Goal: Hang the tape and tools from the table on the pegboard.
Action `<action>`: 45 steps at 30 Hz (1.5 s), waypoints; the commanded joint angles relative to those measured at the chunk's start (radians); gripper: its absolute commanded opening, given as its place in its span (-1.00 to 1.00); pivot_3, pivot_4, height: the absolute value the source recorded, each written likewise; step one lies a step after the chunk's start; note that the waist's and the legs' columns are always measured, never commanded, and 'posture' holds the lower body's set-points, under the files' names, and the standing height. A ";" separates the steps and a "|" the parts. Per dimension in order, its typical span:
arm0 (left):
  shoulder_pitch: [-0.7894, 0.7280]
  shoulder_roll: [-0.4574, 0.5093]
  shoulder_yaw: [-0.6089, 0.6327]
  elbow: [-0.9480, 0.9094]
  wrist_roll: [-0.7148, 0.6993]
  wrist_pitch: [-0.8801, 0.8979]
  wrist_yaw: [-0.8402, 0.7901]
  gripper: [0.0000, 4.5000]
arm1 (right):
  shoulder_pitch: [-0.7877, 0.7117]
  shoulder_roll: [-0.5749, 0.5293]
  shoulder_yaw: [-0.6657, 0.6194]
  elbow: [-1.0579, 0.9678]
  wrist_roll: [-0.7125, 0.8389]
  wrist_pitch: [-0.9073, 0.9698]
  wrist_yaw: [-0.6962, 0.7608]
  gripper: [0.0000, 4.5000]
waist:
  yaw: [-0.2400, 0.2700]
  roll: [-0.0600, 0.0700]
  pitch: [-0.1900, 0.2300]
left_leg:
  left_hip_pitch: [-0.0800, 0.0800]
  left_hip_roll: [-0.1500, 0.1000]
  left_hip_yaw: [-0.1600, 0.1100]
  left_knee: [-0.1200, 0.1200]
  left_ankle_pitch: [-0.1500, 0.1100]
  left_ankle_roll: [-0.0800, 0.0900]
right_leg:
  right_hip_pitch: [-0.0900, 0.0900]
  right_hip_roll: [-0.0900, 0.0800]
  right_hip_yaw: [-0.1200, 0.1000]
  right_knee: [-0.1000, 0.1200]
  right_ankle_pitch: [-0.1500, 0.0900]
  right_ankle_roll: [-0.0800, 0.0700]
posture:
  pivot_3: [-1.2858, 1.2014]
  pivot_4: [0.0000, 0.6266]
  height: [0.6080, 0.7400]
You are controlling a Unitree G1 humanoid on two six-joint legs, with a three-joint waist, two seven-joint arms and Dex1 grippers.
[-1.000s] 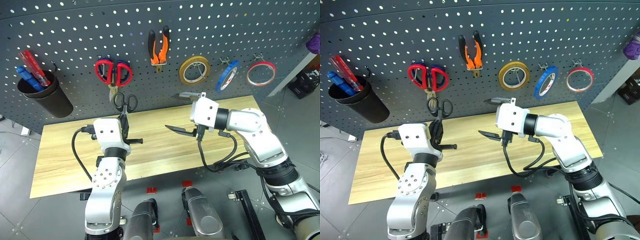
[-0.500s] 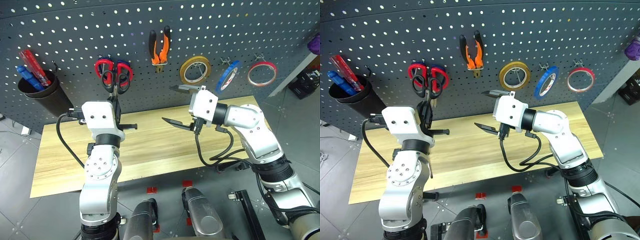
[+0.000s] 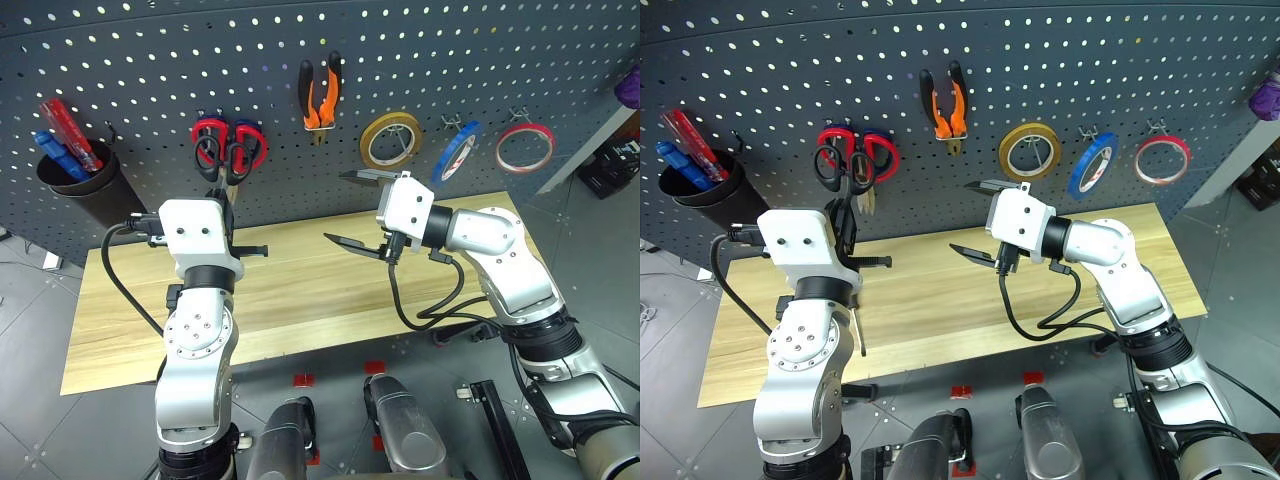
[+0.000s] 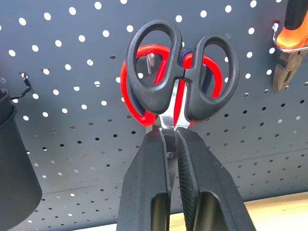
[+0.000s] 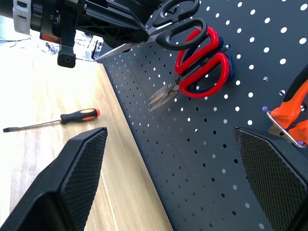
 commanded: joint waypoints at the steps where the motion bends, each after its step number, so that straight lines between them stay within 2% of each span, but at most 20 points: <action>1: -0.028 0.012 0.009 0.015 0.017 -0.026 -0.001 -0.98 | -0.023 0.012 -0.016 -0.016 -0.003 -0.024 -0.005 1.00 | 0.000 0.000 0.000 | 0.000 0.000 0.000 0.000 0.000 0.000 | 0.000 0.000 0.000 0.000 0.000 0.000 | -0.24 -0.09 1.00; 12: -0.064 -0.002 0.024 0.157 0.008 -0.063 0.009 -0.98 | -0.065 0.081 -0.037 -0.030 0.038 0.020 -0.024 1.00 | 0.000 0.000 0.000 | 0.000 0.000 0.000 0.001 0.000 0.000 | -0.001 0.000 0.000 0.001 0.000 0.000 | -0.25 -0.07 1.00; 18: -0.052 -0.024 0.034 0.157 -0.003 -0.050 0.006 -0.16 | -0.047 0.093 -0.029 -0.052 0.034 0.038 -0.025 1.00 | 0.000 0.000 0.000 | 0.000 0.000 0.000 0.001 0.000 0.000 | -0.001 0.000 0.000 0.001 0.000 0.000 | -0.25 -0.07 1.00; 22: -0.013 -0.058 0.082 0.163 -0.037 0.026 0.012 0.35 | -0.022 0.097 -0.021 -0.071 0.035 0.075 -0.028 1.00 | -0.003 0.000 0.000 | 0.000 0.000 0.000 0.001 0.000 0.000 | -0.001 0.000 0.000 0.002 0.000 0.000 | -0.25 -0.06 1.00; 26: 0.018 -0.068 0.130 0.182 -0.050 0.113 0.015 0.35 | 0.017 0.104 0.001 -0.106 0.038 0.176 -0.033 1.00 | -0.003 0.000 0.000 | 0.000 0.000 0.000 0.001 0.000 0.000 | -0.001 0.000 0.000 0.002 0.000 0.000 | -0.24 -0.05 1.00; 28: 0.046 -0.077 0.196 0.208 -0.091 0.161 0.002 0.35 | 0.060 0.103 0.042 -0.142 0.028 0.238 -0.030 1.00 | -0.003 0.000 0.000 | 0.000 0.000 0.000 0.001 0.000 0.000 | -0.001 0.000 0.000 0.003 0.000 0.000 | -0.23 -0.04 1.00; 32: 0.048 -0.033 0.304 0.262 -0.170 0.231 -0.050 0.35 | 0.081 0.089 0.096 -0.208 0.034 0.337 -0.001 1.00 | -0.002 0.000 0.001 | 0.000 0.001 0.000 0.000 0.000 0.000 | -0.002 0.000 0.000 0.003 0.000 0.000 | -0.23 0.02 1.00; 37: 0.005 0.044 0.358 0.374 -0.201 0.291 -0.068 0.35 | 0.037 0.105 0.116 -0.244 0.067 0.509 -0.002 1.00 | 0.004 -0.002 0.002 | 0.000 0.000 0.000 0.001 0.000 0.000 | -0.001 0.000 -0.001 0.003 0.000 0.000 | -0.22 0.09 1.00; 40: -0.054 0.098 0.378 0.512 -0.239 0.315 -0.115 0.35 | -0.025 0.151 0.115 -0.226 0.095 0.613 -0.023 1.00 | 0.005 -0.002 0.005 | 0.000 0.000 -0.001 0.001 0.000 0.000 | -0.002 0.000 -0.001 0.002 0.000 0.000 | -0.22 0.14 1.00; 45: -0.127 0.158 0.372 0.702 -0.260 0.320 -0.148 0.35 | -0.078 0.161 0.129 -0.212 0.111 0.648 -0.009 1.00 | 0.005 -0.003 0.011 | 0.000 0.001 -0.001 0.000 0.000 0.000 | -0.002 0.000 -0.001 0.002 0.000 0.000 | -0.22 0.18 1.00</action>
